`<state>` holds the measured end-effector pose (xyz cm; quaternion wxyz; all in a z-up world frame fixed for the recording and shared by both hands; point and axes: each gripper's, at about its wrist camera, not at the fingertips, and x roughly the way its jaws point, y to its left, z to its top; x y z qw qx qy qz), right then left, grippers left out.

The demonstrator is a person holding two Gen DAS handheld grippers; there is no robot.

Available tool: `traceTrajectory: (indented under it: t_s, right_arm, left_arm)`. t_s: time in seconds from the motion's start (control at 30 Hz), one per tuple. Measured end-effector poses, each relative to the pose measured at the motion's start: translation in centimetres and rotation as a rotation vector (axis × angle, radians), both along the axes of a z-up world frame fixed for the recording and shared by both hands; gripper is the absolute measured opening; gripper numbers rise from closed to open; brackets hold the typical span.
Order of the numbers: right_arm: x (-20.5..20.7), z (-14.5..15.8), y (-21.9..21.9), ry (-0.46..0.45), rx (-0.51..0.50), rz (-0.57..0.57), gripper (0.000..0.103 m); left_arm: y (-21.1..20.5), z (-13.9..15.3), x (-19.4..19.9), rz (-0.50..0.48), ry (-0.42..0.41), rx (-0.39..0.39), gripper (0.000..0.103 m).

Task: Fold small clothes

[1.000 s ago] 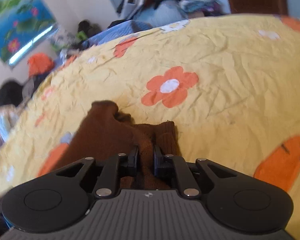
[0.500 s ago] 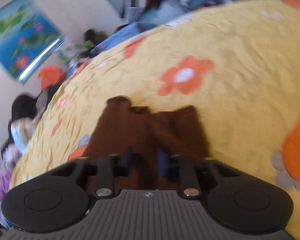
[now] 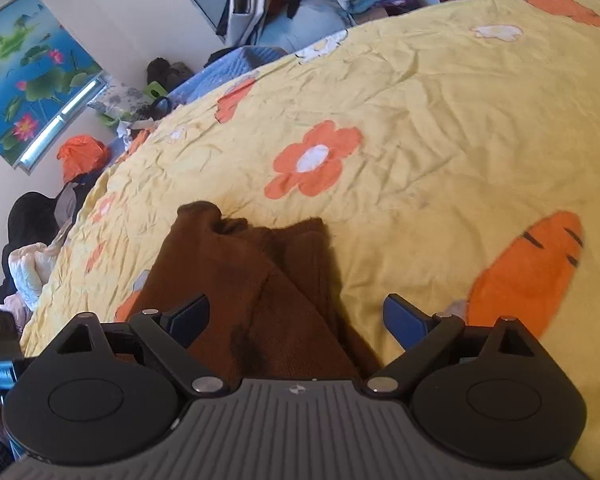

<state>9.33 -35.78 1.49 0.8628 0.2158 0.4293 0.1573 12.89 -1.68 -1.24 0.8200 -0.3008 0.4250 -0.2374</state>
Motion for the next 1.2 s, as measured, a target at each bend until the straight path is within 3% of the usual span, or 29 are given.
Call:
traceTrajectory:
  t_s: [0.03,0.07,0.1,0.13,0.17,0.33,0.47,0.57,0.63,0.67,0.7,0.77,0.8,0.83,1.0,1.03,1.1,1.17,1.2]
  right_arm:
    - [0.4,-0.1,0.0,0.007,0.024,-0.001,0.087]
    - [0.7,-0.1,-0.1,0.013,0.048,0.001,0.076]
    - [1.1,-0.4,0.0,0.033,0.068,0.019,0.064]
    - [1.3,-0.6,0.4,0.053,0.057,0.032,0.041]
    - [1.3,-0.7,0.7,0.04,0.032,0.044,0.037]
    - [0.7,0.2,0.9,0.004,0.083,0.06,0.03]
    - [1.2,2.5,3.2,-0.063,0.113,0.129,0.028]
    - [2.6,3.8,5.3,-0.114,0.111,0.163,0.028]
    - [3.7,3.6,6.2,-0.098,0.076,0.133,0.038]
    - [4.3,3.2,6.2,-0.072,0.06,0.096,0.065]
    - [4.3,3.0,6.0,-0.053,0.051,0.057,0.084]
    - [3.0,2.8,5.1,-0.052,0.059,0.023,0.086]
    - [1.9,2.9,4.5,-0.052,0.077,0.029,0.087]
    - [0.6,3.0,3.7,-0.058,0.095,0.03,0.088]
    - [-7.0,2.3,0.2,-0.015,0.141,-0.002,0.091]
    - [-8.1,1.8,-0.2,0.01,0.166,-0.001,0.091]
    - [-9.5,0.7,0.0,0.058,0.219,0.009,0.089]
    - [-10.1,-0.6,1.1,0.098,0.243,0.023,0.082]
    - [-10.3,-0.9,1.7,0.086,0.255,0.022,0.072]
  left_arm:
    - [-0.1,-0.2,0.9,0.004,0.017,-0.024,0.095]
    - [-0.2,-0.5,1.6,0.009,0.033,-0.042,0.09]
    - [-0.4,-0.7,2.3,0.008,0.059,-0.047,0.065]
    - [-0.7,-1.0,2.7,0.01,0.089,-0.022,0.029]
    - [-1.0,-1.1,3.0,0.012,0.095,0.01,0.022]
    - [-0.7,-0.4,1.2,0.039,0.005,0.072,0.016]
    - [1.1,1.1,0.2,0.077,-0.028,0.075,0.015]
    - [1.9,2.7,-0.6,0.127,-0.131,0.144,0.015]
    - [1.9,3.2,-1.1,0.141,-0.196,0.24,0.019]
    - [1.7,3.1,-1.5,0.149,-0.215,0.293,0.02]
    - [1.7,3.0,-2.3,0.161,-0.221,0.333,0.025]
    - [2.1,2.5,-4.2,0.2,-0.198,0.357,0.046]
    - [2.5,2.2,-5.5,0.214,-0.195,0.335,0.07]
    - [3.2,1.9,-6.9,0.224,-0.19,0.291,0.083]
    - [4.5,-0.1,-11.8,0.113,-0.064,0.05,0.084]
    - [4.3,-0.4,-12.4,0.097,-0.061,0.018,0.083]
    - [3.8,-0.5,-12.8,0.079,-0.081,0.028,0.082]
    - [3.6,-0.4,-12.0,0.088,-0.055,0.042,0.063]
    - [3.6,-0.6,-11.4,0.086,-0.018,0.049,0.037]
